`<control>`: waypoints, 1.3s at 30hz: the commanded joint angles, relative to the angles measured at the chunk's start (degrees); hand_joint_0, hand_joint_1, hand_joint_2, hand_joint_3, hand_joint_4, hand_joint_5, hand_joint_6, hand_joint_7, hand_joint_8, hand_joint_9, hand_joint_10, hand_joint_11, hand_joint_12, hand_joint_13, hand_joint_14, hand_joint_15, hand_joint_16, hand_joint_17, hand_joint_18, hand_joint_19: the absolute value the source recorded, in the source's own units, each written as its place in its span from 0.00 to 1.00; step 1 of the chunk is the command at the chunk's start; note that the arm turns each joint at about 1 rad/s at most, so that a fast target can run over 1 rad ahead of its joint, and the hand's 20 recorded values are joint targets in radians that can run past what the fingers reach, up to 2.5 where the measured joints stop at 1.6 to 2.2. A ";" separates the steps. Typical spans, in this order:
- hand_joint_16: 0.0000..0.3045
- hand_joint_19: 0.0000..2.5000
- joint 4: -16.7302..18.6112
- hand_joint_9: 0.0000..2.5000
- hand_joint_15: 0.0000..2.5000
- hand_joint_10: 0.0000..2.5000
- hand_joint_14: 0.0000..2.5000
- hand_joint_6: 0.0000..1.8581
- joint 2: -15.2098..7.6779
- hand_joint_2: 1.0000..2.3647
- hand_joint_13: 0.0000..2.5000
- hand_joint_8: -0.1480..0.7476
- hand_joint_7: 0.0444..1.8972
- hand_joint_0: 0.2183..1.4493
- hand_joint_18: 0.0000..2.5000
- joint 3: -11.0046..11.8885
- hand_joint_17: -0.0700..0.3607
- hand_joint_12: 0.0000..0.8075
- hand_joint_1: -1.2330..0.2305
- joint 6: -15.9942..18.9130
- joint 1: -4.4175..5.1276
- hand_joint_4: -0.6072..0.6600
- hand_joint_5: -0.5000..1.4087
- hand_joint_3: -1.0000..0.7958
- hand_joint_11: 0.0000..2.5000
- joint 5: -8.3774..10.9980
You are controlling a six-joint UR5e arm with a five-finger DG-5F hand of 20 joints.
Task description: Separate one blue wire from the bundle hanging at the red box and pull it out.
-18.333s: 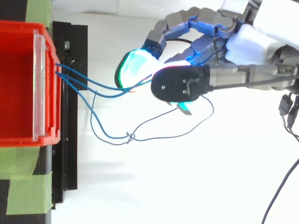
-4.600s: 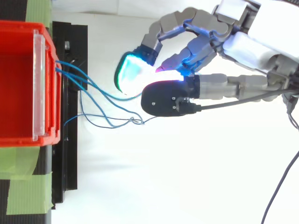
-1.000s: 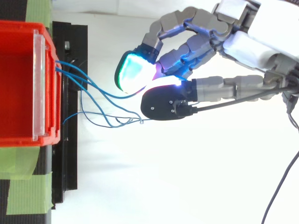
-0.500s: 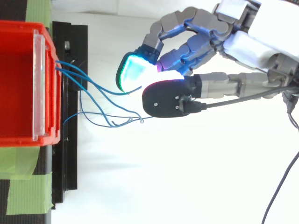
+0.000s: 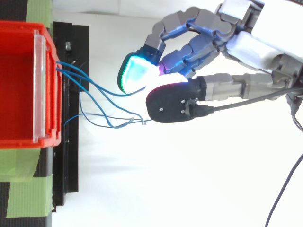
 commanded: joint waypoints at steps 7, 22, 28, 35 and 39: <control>0.18 0.22 0.00 0.36 0.58 0.00 0.00 0.48 0.01 0.01 0.41 0.52 0.41 0.28 0.31 0.01 0.44 0.48 0.32 0.00 -0.08 0.63 0.14 0.43 0.52 0.00; 0.18 0.22 0.00 0.38 0.58 0.00 0.00 0.49 0.01 0.01 0.44 0.54 0.40 0.31 0.33 0.01 0.45 0.52 0.34 0.00 -0.08 0.64 0.15 0.47 0.51 0.00; 0.17 0.23 0.00 0.38 0.58 0.00 0.00 0.48 0.01 0.01 0.43 0.53 0.43 0.24 0.32 -0.08 0.44 0.50 0.39 0.00 -0.08 0.63 0.15 0.38 0.51 -0.09; 0.19 0.22 0.00 0.38 0.58 0.00 0.00 0.48 0.01 0.00 0.43 0.55 0.42 0.20 0.33 -0.08 0.47 0.53 0.37 2.02 0.10 0.65 0.15 0.32 0.51 -0.18; 0.18 0.22 0.00 0.38 0.58 0.00 0.00 0.48 0.01 0.00 0.43 0.55 0.42 0.21 0.32 0.01 0.46 0.52 0.32 2.64 0.10 0.64 0.15 0.33 0.52 -0.26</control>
